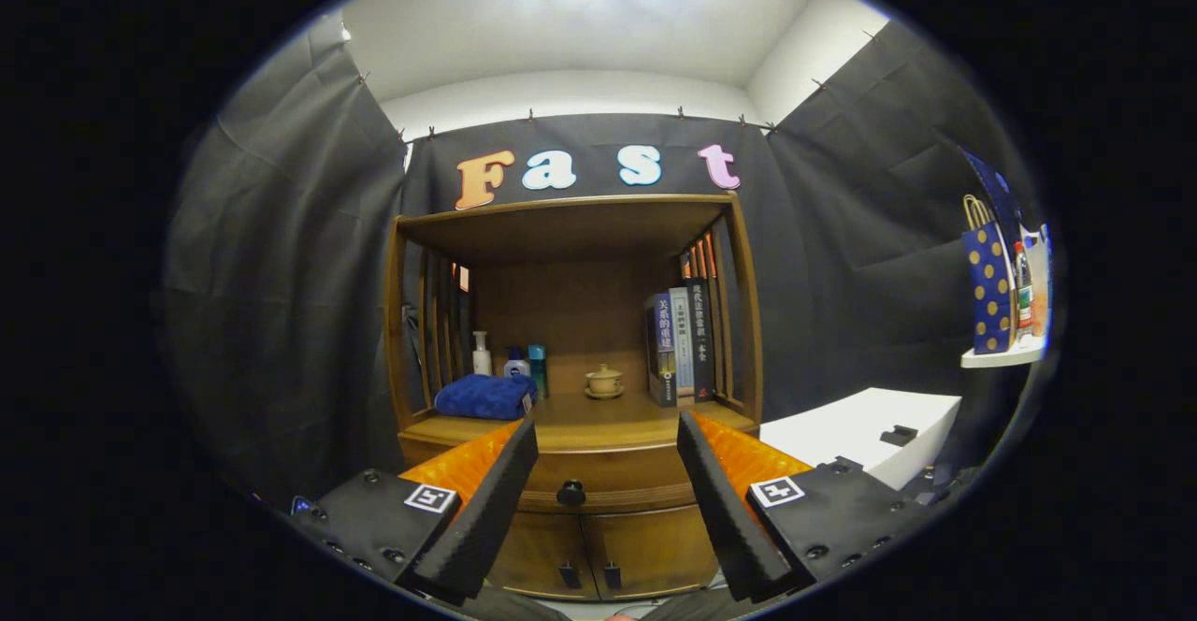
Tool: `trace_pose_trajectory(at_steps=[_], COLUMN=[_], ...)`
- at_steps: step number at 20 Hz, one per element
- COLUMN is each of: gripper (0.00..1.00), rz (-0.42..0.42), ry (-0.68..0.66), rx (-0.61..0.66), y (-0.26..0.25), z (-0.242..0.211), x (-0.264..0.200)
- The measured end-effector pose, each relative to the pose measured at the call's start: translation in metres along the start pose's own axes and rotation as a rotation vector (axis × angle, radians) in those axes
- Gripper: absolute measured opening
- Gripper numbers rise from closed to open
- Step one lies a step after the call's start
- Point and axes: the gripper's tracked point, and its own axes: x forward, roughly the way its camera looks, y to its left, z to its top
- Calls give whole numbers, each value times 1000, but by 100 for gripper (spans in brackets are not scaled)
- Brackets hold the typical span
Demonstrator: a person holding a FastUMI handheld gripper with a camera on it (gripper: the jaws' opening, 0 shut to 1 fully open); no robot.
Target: Pull open the drawer, take out the items inside it, and place them on the countertop above the cabinet.
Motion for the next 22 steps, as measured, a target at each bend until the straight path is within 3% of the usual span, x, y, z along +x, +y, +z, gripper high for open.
trace_pose_trajectory(at_steps=[3,9,12,17,22], gripper=[98,98,98,95,68], rz=[12,38,37,40,40], ry=[11,169,253,292,352], rx=[-33,-49,-37,-61,-42], y=[4,18,21,27,26], z=[-28,-150,-198,-241,-264], x=[57,126,145,169,172])
